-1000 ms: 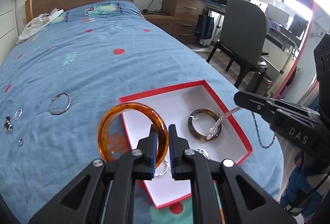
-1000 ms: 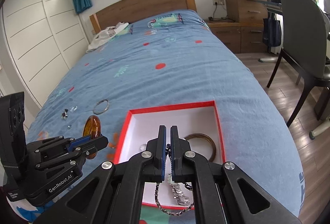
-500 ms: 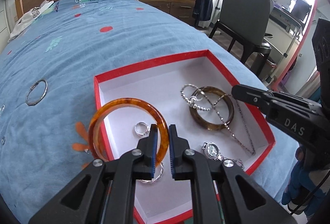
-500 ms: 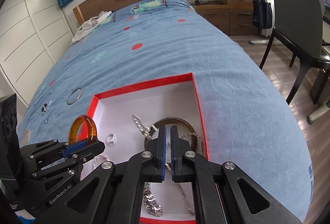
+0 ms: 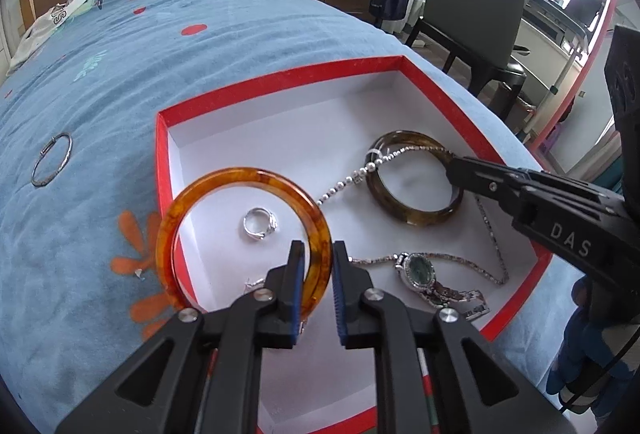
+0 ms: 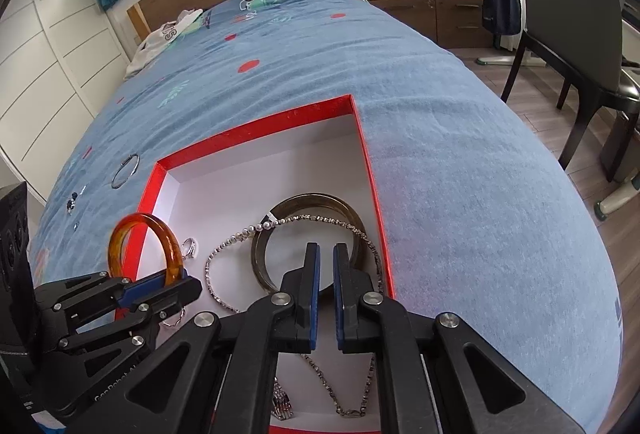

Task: Organize jewelry
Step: 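Open both grippers to drop the bangle and necklace into the box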

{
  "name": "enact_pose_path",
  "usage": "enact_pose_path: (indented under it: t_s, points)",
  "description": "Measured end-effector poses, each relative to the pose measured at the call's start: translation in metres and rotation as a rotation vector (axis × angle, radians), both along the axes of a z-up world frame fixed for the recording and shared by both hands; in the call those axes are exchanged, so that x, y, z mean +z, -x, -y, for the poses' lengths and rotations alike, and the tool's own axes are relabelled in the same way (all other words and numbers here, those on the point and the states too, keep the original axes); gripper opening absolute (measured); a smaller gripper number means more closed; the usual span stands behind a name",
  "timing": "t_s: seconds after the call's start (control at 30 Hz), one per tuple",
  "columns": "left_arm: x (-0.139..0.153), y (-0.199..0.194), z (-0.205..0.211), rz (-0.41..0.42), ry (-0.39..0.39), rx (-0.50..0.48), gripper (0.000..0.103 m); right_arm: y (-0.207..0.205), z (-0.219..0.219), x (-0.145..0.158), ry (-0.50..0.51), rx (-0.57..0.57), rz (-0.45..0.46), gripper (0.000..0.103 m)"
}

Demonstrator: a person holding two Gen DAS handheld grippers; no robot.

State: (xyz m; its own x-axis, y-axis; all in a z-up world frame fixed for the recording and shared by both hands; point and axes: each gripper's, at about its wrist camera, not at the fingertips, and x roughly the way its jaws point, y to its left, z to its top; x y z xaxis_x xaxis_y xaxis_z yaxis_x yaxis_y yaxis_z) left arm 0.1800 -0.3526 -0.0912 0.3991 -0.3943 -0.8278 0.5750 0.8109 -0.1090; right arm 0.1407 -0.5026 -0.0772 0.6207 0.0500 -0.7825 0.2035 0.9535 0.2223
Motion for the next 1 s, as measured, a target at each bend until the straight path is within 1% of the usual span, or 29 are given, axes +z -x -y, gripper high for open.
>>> enact_pose_path:
  t_s: [0.03,0.07,0.1,0.13,0.2,0.23,0.3,0.43,0.63,0.87,1.0]
  points:
    - [-0.001,0.001,0.000,-0.008,0.001,-0.005,0.015,0.001,0.000,0.001,0.003,-0.001,0.001,0.013]
    - [-0.001,0.002,0.000,-0.014,0.002,-0.006,0.019,0.001,0.000,0.002,0.005,-0.002,0.002,0.017]
    - [0.000,0.002,-0.001,-0.018,0.005,-0.005,0.021,0.001,0.000,0.004,0.005,-0.003,0.005,0.023]
    - [0.001,0.003,-0.002,-0.022,0.010,-0.004,0.026,0.003,0.000,0.006,0.000,-0.002,0.009,0.024]
    - [0.004,0.004,-0.005,-0.020,0.023,-0.001,0.027,0.006,0.000,0.010,0.001,-0.006,0.017,0.026]
    - [0.007,0.005,-0.006,-0.018,0.029,-0.002,0.027,0.008,0.000,0.012,0.001,-0.010,0.021,0.031]
    - [0.014,0.006,-0.008,-0.009,0.037,-0.004,0.028,0.012,0.001,0.017,0.002,-0.021,0.032,0.039]
    - [0.032,0.012,-0.012,0.014,0.058,-0.008,0.030,0.020,0.003,0.029,0.006,-0.037,0.048,0.039]
    - [0.060,0.027,-0.027,0.062,0.075,0.001,0.030,0.037,-0.001,0.055,0.034,-0.045,0.078,0.040]
    - [0.099,0.040,-0.072,0.120,0.095,0.068,0.031,0.058,-0.017,0.091,0.054,-0.040,0.134,0.041]
    - [0.121,0.052,-0.103,0.157,0.112,0.111,0.031,0.070,-0.032,0.113,0.065,-0.025,0.172,0.045]
